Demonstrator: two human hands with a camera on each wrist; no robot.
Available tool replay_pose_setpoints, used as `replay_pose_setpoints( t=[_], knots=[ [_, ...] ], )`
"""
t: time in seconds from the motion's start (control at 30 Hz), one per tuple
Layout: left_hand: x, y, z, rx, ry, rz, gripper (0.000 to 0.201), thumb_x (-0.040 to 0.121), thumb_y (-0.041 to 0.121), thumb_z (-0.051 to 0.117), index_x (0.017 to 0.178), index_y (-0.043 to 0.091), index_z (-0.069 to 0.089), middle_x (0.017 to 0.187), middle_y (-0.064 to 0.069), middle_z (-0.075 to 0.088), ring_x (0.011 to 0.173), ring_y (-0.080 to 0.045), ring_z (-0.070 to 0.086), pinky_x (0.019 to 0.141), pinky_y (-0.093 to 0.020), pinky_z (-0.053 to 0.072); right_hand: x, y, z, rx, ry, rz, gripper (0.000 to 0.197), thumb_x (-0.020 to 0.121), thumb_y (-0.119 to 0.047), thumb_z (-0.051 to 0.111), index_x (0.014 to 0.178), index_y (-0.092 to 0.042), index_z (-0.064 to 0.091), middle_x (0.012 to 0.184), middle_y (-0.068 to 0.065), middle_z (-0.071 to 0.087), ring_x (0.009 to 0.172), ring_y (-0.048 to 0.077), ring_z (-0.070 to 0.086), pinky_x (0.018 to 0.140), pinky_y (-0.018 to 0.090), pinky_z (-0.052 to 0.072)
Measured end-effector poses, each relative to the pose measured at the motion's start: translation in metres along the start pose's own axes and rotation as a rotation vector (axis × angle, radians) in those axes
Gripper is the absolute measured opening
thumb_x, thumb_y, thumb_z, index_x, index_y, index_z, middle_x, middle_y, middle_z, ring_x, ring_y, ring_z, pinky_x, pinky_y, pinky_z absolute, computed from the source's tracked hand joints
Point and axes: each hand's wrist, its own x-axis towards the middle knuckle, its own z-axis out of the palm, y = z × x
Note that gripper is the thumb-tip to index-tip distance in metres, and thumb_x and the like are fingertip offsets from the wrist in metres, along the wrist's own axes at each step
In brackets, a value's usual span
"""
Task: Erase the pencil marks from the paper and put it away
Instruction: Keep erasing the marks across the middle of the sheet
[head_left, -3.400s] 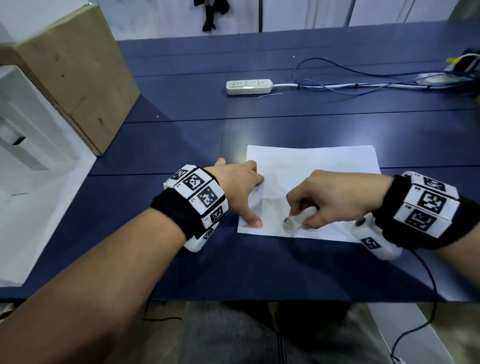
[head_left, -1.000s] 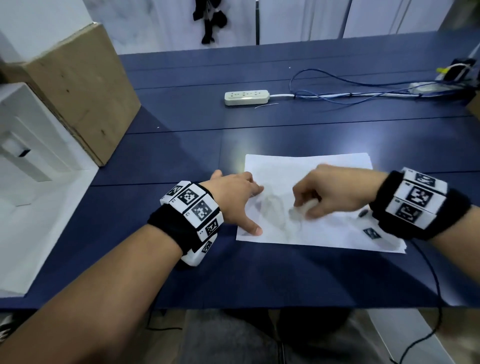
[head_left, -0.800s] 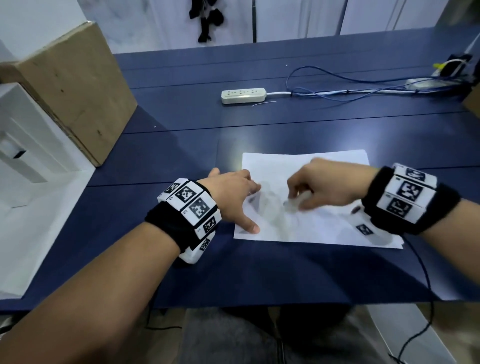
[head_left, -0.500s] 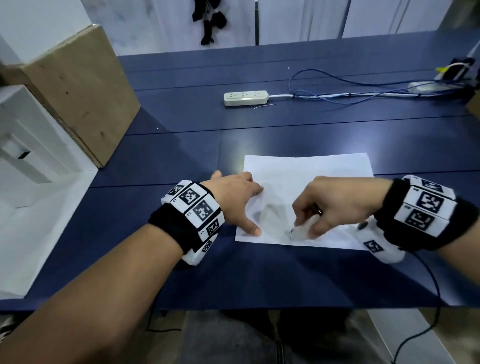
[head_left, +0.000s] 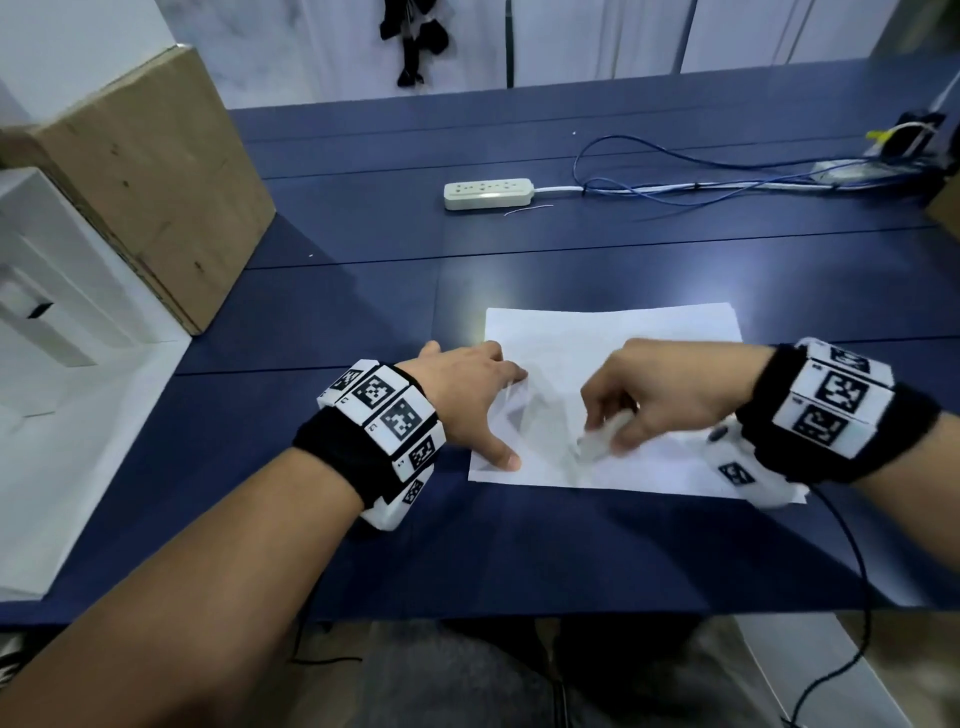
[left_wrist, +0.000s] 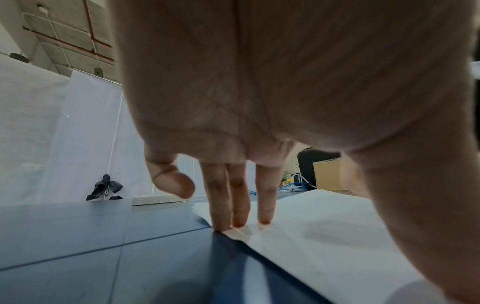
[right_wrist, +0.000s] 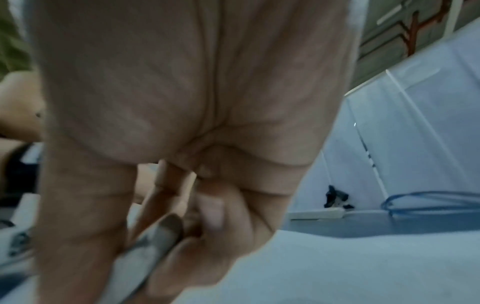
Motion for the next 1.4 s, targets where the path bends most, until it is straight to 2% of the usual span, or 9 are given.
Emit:
replay_pose_setpoints(
  t=[0.17,0.37,0.57,0.77,0.83,0.97,1.17,1.33,1.4],
  knots=[
    [-0.001,0.001,-0.001,0.002,-0.004,-0.001,0.100,0.067,0.073,0.068,0.149,0.034,0.028,0.131,0.010,0.040,0.116,-0.015,0.050,0.101,-0.045,0.031,0.009,0.016,-0.015,-0.077,0.214,0.148,0.016,0.081,-0.035,0.071,0.091,-0.022,0.068,0.069,-0.011,0.063,0.068,0.008,0.057,0.055,0.023,0.040],
    [0.000,0.000,0.000,-0.003,-0.009,0.004,0.102,0.067,0.073,0.068,0.151,0.032,0.026,0.132,0.008,0.039,0.120,-0.016,0.048,0.102,-0.048,0.031,-0.007,-0.003,-0.003,0.043,-0.055,0.003,0.016,0.075,-0.022,0.078,0.089,-0.026,0.072,0.081,-0.012,0.072,0.069,-0.003,0.060,0.061,0.010,0.044],
    [-0.001,0.000,0.000,-0.003,-0.001,-0.005,0.098,0.067,0.073,0.068,0.148,0.032,0.030,0.130,0.010,0.040,0.116,-0.015,0.048,0.101,-0.046,0.031,0.009,0.018,-0.014,-0.075,0.198,0.139,0.018,0.082,-0.038,0.070,0.091,-0.023,0.069,0.072,-0.010,0.067,0.071,0.008,0.060,0.056,0.021,0.040],
    [0.000,0.000,0.000,0.001,-0.009,-0.001,0.102,0.068,0.073,0.068,0.151,0.031,0.026,0.133,0.008,0.038,0.120,-0.016,0.047,0.102,-0.048,0.032,-0.010,-0.006,0.005,0.074,-0.101,-0.008,0.014,0.074,-0.028,0.078,0.083,-0.031,0.069,0.081,-0.008,0.072,0.070,0.005,0.062,0.064,0.019,0.049],
    [0.000,0.000,0.000,0.007,-0.010,-0.002,0.101,0.068,0.072,0.068,0.151,0.032,0.026,0.133,0.008,0.038,0.120,-0.016,0.047,0.102,-0.048,0.032,-0.001,0.003,-0.002,-0.018,0.035,0.031,0.016,0.077,-0.033,0.076,0.090,-0.028,0.070,0.077,-0.008,0.070,0.070,0.006,0.060,0.063,0.024,0.048],
    [-0.002,0.001,0.000,0.004,0.000,-0.005,0.100,0.068,0.072,0.068,0.150,0.033,0.027,0.132,0.009,0.039,0.120,-0.015,0.046,0.103,-0.047,0.032,0.010,0.021,-0.013,-0.090,0.232,0.157,0.020,0.084,-0.041,0.071,0.092,-0.023,0.068,0.066,-0.013,0.062,0.065,0.001,0.055,0.053,0.019,0.035],
    [0.000,0.000,0.000,0.004,-0.006,-0.001,0.102,0.068,0.072,0.068,0.151,0.031,0.025,0.134,0.008,0.038,0.123,-0.016,0.045,0.102,-0.048,0.032,-0.007,-0.001,0.000,0.022,-0.101,0.005,0.014,0.075,-0.025,0.078,0.082,-0.032,0.067,0.077,-0.013,0.070,0.068,-0.001,0.058,0.062,0.014,0.044],
    [-0.002,0.002,-0.001,-0.004,-0.010,-0.005,0.098,0.069,0.071,0.068,0.150,0.033,0.027,0.134,0.008,0.038,0.123,-0.017,0.045,0.105,-0.049,0.030,0.014,0.018,-0.015,-0.090,0.194,0.160,0.019,0.083,-0.038,0.069,0.093,-0.022,0.068,0.071,-0.011,0.063,0.072,0.008,0.057,0.057,0.024,0.042],
    [-0.002,0.002,0.000,-0.003,-0.008,-0.008,0.098,0.069,0.071,0.068,0.150,0.033,0.027,0.135,0.008,0.038,0.124,-0.017,0.045,0.106,-0.049,0.030,0.010,0.019,-0.014,-0.075,0.199,0.139,0.018,0.082,-0.038,0.069,0.091,-0.022,0.068,0.072,-0.010,0.065,0.074,0.013,0.059,0.061,0.028,0.045]
  ],
)
